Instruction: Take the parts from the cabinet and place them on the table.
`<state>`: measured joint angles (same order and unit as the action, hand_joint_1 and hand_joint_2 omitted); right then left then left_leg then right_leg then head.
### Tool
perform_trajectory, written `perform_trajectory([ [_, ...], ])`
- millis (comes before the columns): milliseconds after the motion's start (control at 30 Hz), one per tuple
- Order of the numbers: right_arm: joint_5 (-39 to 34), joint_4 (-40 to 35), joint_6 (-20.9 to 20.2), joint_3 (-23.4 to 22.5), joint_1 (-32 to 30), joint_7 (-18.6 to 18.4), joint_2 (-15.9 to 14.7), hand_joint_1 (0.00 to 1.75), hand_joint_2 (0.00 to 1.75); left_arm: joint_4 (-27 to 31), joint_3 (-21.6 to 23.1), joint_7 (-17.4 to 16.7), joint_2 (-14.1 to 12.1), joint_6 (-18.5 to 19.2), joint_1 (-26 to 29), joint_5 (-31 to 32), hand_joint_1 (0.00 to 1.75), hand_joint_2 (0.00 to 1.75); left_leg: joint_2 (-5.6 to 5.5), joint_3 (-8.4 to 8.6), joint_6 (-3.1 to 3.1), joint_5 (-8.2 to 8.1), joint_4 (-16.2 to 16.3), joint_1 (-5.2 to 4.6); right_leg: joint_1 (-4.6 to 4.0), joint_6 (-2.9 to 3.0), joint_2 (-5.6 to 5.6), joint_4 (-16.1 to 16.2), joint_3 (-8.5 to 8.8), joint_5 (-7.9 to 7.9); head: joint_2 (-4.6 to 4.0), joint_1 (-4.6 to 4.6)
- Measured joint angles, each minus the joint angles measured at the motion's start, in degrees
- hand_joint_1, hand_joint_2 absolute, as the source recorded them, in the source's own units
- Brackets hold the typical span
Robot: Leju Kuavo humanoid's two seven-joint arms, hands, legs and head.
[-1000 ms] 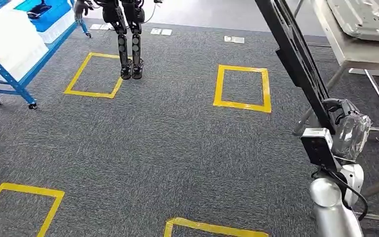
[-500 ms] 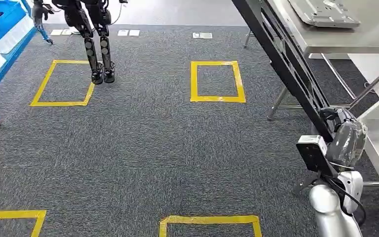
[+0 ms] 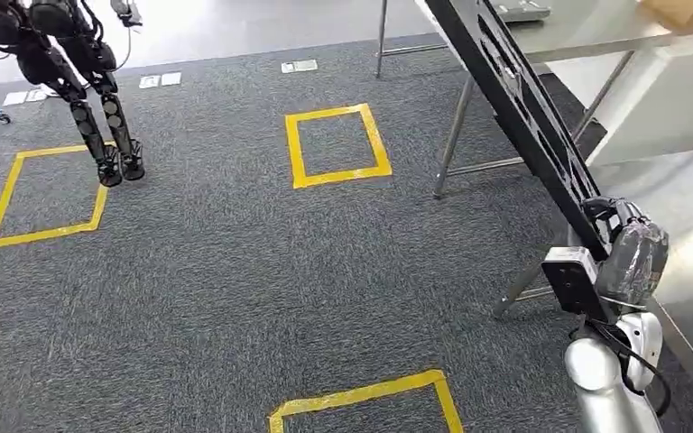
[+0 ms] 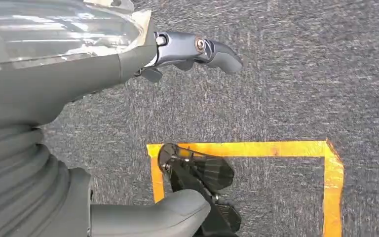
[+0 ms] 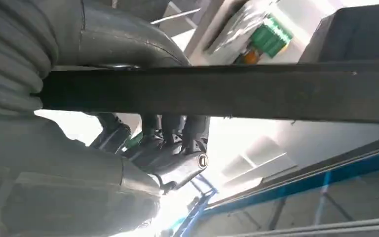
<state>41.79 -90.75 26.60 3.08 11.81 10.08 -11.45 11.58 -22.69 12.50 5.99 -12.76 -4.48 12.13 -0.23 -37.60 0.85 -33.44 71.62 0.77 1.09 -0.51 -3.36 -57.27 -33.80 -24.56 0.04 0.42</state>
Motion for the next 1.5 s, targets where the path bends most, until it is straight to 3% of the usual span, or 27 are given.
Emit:
perform_trajectory([
  [67,0.1,-0.2,0.0,0.0,0.0,0.0,-0.1,1.75,1.75,0.0,0.0,0.3,0.0,0.0,0.0,0.0,0.0,1.75,-2.24,4.72,0.07,5.07,-9.9,0.57,0.12,-0.1,-1.5,-0.3,-0.03,0.0,0.0,0.0],
  [100,0.4,-0.3,0.0,0.0,0.0,0.0,-0.2,1.75,1.75,0.0,0.0,0.3,0.0,0.0,0.1,0.1,0.0,1.75,-5.41,5.4,-0.03,4.73,-11.7,0.83,-0.17,-0.3,-2.05,-0.7,-0.43,0.05,0.0,0.07],
  [167,1.1,-1.0,0.2,-0.1,-0.4,-0.1,-0.3,1.75,1.75,0.0,0.0,0.4,0.0,0.0,0.1,0.3,0.0,1.75,-4.27,5.23,0.14,4.8,-12.0,0.35,-0.16,-1.33,-3.3,-0.7,-1.35,0.51,0.0,0.07],
  [233,1.4,-1.6,0.3,-0.4,-1.2,-0.3,-0.5,1.75,1.75,0.0,0.0,0.4,0.0,0.0,0.1,0.4,0.0,1.75,-2.88,5.44,1.21,5.31,-12.6,-0.15,-0.05,-2.37,-4.74,0.0,-1.72,1.13,0.0,0.04],
  [267,1.6,-1.9,0.3,-0.5,-1.5,-0.3,-0.7,1.75,1.75,0.0,0.0,0.4,0.4,0.1,0.0,0.4,0.0,1.75,-1.86,5.62,1.96,5.96,-13.5,0.3,0.16,-2.49,-3.9,-0.7,-2.28,0.84,0.0,0.04],
  [300,1.7,-2.1,0.5,-0.6,-1.6,-0.3,-0.9,1.75,1.75,0.0,0.0,0.4,0.2,0.0,0.1,0.4,0.0,1.75,-1.38,5.79,2.44,6.22,-14.0,-0.01,-0.23,-2.31,-0.54,-2.4,-3.24,-0.36,0.02,0.26],
  [333,1.8,-2.2,0.5,-0.5,-1.6,-0.3,-0.9,1.75,1.75,0.0,0.0,0.4,0.1,0.0,0.1,0.4,0.0,1.75,-0.44,5.77,2.7,6.3,-14.0,-0.11,-0.18,-2.0,1.32,-5.9,-5.04,-2.2,0.0,0.85],
  [433,2.3,-2.4,0.6,-0.5,-2.2,-0.6,-0.9,1.75,1.75,0.0,0.0,0.4,0.1,0.0,0.3,0.7,0.0,1.75,2.11,5.53,2.71,6.27,-13.9,-0.59,-0.07,-2.13,2.54,-17.4,-10.09,-6.18,0.0,0.85],
  [467,2.6,-2.4,0.6,-0.7,-2.5,-0.8,-0.9,1.75,1.75,0.0,0.0,0.4,0.1,0.0,0.3,0.9,0.0,1.75,2.79,5.52,2.7,6.26,-13.9,-0.61,0.01,-2.44,2.69,-17.0,-9.69,-5.84,0.0,0.92],
  [533,3.0,-2.8,0.6,-1.1,-2.9,-1.1,-1.0,1.75,1.75,0.0,0.0,0.4,0.1,0.0,0.3,1.0,0.0,1.75,4.17,5.56,2.59,6.19,-13.9,-0.61,0.09,-3.46,3.48,-9.2,-5.03,-3.09,0.0,0.96],
  [567,3.1,-3.1,0.6,-1.3,-2.9,-1.1,-1.1,1.75,1.75,0.0,0.0,0.4,0.2,0.0,0.3,1.0,0.0,1.75,4.83,5.67,2.41,6.07,-13.9,-0.61,0.18,-3.8,5.39,-3.1,-1.48,-1.42,0.0,0.85],
  [600,3.1,-3.4,0.6,-1.4,-2.8,-1.1,-1.1,1.75,1.75,0.0,0.0,0.4,0.1,0.0,0.3,1.0,0.0,1.75,5.33,5.78,2.17,5.93,-13.9,-0.88,0.05,-3.37,7.8,0.3,0.05,-1.05,0.0,0.94],
  [633,3.1,-3.6,0.6,-1.4,-2.7,-1.1,-1.1,1.75,1.75,0.0,0.0,0.4,0.1,0.0,0.4,1.1,0.0,1.75,5.89,5.85,1.74,5.64,-13.7,-1.17,-0.86,-3.07,7.85,0.2,0.6,-0.49,0.0,0.91],
  [733,3.7,-3.9,0.6,-1.6,-2.7,-1.3,-1.1,1.75,1.75,0.0,0.0,0.6,0.0,0.2,0.3,1.2,0.0,1.75,7.75,6.46,1.06,5.44,-13.9,-1.12,-0.97,-1.84,5.53,0.2,-0.02,-0.22,0.0,0.76],
  [767,4.1,-4.2,0.6,-1.8,-2.7,-1.4,-1.2,1.75,1.75,0.0,0.0,0.7,0.0,0.4,0.2,1.3,0.0,1.75,8.05,6.31,0.61,5.02,-13.6,-0.95,0.3,-1.12,4.78,0.6,0.43,0.2,0.0,0.81],
  [833,4.4,-4.8,0.6,-1.9,-2.4,-1.7,-1.2,1.75,1.75,0.0,0.0,0.8,0.0,0.5,0.1,1.5,0.0,1.75,2.27,4.69,0.1,1.53,-8.7,-0.35,0.47,-0.09,3.76,0.6,0.36,0.41,0.0,0.48],
  [933,4.6,-4.8,0.6,-1.8,-2.4,-1.8,-0.9,1.75,1.75,0.0,0.0,0.8,0.1,0.7,0.4,1.6,0.0,1.75,0.12,-1.41,-0.41,-3.77,3.8,-0.14,0.21,0.1,1.64,0.6,0.11,0.46,0.0,0.26],
  [1000,4.7,-4.8,0.6,-1.9,-2.5,-1.9,-0.9,1.75,1.75,0.0,0.0,0.8,0.0,0.7,0.5,1.6,0.0,1.75,0.08,-1.05,-0.43,-1.33,2.2,-0.04,0.2,0.05,0.23,0.5,0.15,0.5,0.0,0.26],
  [1067,4.9,-5.1,0.6,-1.9,-2.6,-2.0,-0.8,1.75,1.75,0.0,0.0,0.8,0.0,0.7,0.4,1.8,0.0,1.75,-1.01,3.47,-0.47,4.22,-7.4,0.45,0.35,-0.02,-1.31,0.0,0.13,0.48,0.02,0.26],
  [1100,4.9,-5.3,0.7,-1.9,-2.7,-2.0,-0.8,1.75,1.75,0.0,0.0,0.8,0.0,0.7,0.5,1.8,0.0,1.75,-3.46,5.31,-0.54,5.51,-11.5,0.9,0.38,-0.07,-1.95,-0.4,-0.13,0.45,0.0,0.26],
  [1133,4.9,-5.5,0.7,-2.0,-2.6,-2.0,-0.8,1.75,1.75,0.0,0.0,0.7,0.0,0.8,0.5,1.9,0.0,1.75,-5.38,5.62,-0.62,4.84,-12.3,0.88,-0.33,-0.57,-2.55,-0.9,-0.85,0.35,0.0,0.26],
  [1200,4.9,-5.9,0.7,-2.3,-3.2,-2.0,-0.8,1.75,1.75,0.0,0.0,0.7,0.0,0.7,0.5,2.0,0.0,1.75,-3.86,5.27,-0.04,4.94,-12.0,0.33,-0.12,-1.49,-3.69,-0.4,-1.45,0.9,0.02,0.31],
  [1267,4.9,-6.2,0.7,-3.0,-3.9,-2.1,-0.9,1.75,1.75,0.0,0.0,0.7,0.2,0.7,0.4,2.1,0.0,1.75,-2.23,5.39,1.37,5.77,-12.9,0.28,-0.35,-2.54,-5.09,0.0,-2.31,1.46,0.0,0.33],
  [1333,5.2,-6.2,0.7,-3.5,-4.1,-2.3,-1.0,1.75,1.75,0.0,0.0,0.6,0.1,0.8,0.5,2.2,0.0,1.75,-0.78,5.4,2.34,6.29,-13.5,0.25,-0.24,-1.99,0.49,-4.0,-3.96,-0.92,0.0,0.92],
  [1367,5.2,-6.2,0.7,-3.6,-4.0,-2.4,-1.0,1.75,1.75,0.0,0.0,0.5,0.0,0.9,0.8,2.3,0.0,1.75,0.13,5.37,2.37,6.3,-13.5,0.12,-0.13,-1.78,1.82,-8.4,-6.06,-3.01,0.02,0.94],
  [1433,5.6,-6.2,0.7,-3.7,-4.5,-2.6,-0.7,1.75,1.75,0.0,0.0,0.3,-0.1,0.9,1.2,2.3,0.0,1.75,1.82,5.21,2.4,6.28,-13.5,-0.08,-0.11,-1.9,2.46,-17.0,-9.79,-6.03,0.0,0.94],
  [1500,5.7,-6.2,0.7,-4.0,-5.1,-3.0,-0.5,1.75,1.75,0.0,0.0,0.2,-0.1,0.9,1.3,2.3,0.0,1.75,3.28,5.16,2.35,6.24,-13.5,-0.12,0.09,-2.77,2.73,-17.1,-9.4,-5.64,0.0,0.96],
])
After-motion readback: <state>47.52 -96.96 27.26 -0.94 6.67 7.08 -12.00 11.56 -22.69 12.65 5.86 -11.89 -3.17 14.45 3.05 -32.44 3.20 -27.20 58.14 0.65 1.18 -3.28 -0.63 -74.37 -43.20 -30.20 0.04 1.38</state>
